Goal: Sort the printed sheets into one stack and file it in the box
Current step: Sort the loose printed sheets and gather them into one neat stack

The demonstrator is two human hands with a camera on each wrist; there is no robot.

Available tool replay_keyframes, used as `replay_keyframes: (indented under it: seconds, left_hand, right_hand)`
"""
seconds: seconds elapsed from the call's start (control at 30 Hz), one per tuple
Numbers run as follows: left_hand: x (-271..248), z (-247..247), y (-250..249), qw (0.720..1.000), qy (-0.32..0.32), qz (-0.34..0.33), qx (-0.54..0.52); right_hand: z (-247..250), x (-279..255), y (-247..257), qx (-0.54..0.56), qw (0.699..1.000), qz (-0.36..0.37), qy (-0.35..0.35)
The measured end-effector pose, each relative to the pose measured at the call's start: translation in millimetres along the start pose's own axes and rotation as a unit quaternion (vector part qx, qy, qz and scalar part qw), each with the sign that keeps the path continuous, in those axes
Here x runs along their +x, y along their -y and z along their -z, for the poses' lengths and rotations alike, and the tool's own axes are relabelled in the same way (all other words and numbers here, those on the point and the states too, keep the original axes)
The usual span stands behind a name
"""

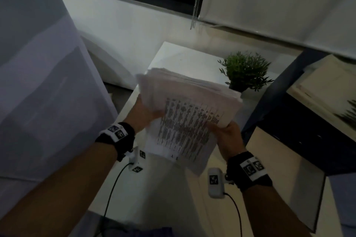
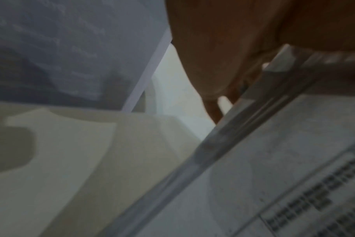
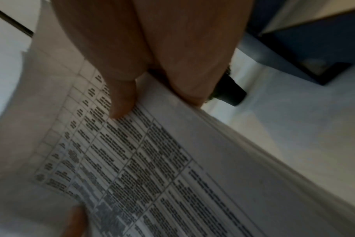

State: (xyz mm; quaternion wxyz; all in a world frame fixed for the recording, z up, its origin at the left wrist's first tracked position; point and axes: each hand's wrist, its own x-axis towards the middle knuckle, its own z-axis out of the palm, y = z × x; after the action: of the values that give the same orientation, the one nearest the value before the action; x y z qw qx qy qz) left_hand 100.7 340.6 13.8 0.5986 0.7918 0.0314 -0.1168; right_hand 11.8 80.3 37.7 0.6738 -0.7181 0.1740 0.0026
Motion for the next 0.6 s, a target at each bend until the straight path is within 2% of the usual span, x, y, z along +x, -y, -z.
replay_keyframes:
  seconds: [0.13,0.23,0.33,0.47,0.6]
  left_hand:
    - [-18,-1,-39,0.987,-0.064,-0.102,-0.103]
    - [-30,-3,-47,0.972,-0.106,-0.152,-0.142]
    - [-38,-7,-42,0.974,-0.091,-0.163,-0.126]
    - [-39,3,-43,0.976,-0.098,-0.154,-0.122]
    - [-31,19,-48,0.974,-0.103,-0.158,-0.127]
  right_hand:
    - [2,-4,38,-0.013,0.992,0.129,-0.008]
    - [-5,-6,42,0.028,0.985,0.168,-0.031]
    - [-11,-10,35,0.041,0.984,0.166,-0.053]
    - [-15,-11,35,0.04,0.983,0.173,-0.037]
    - [-8,-9,43,0.032,0.975,0.217,-0.023]
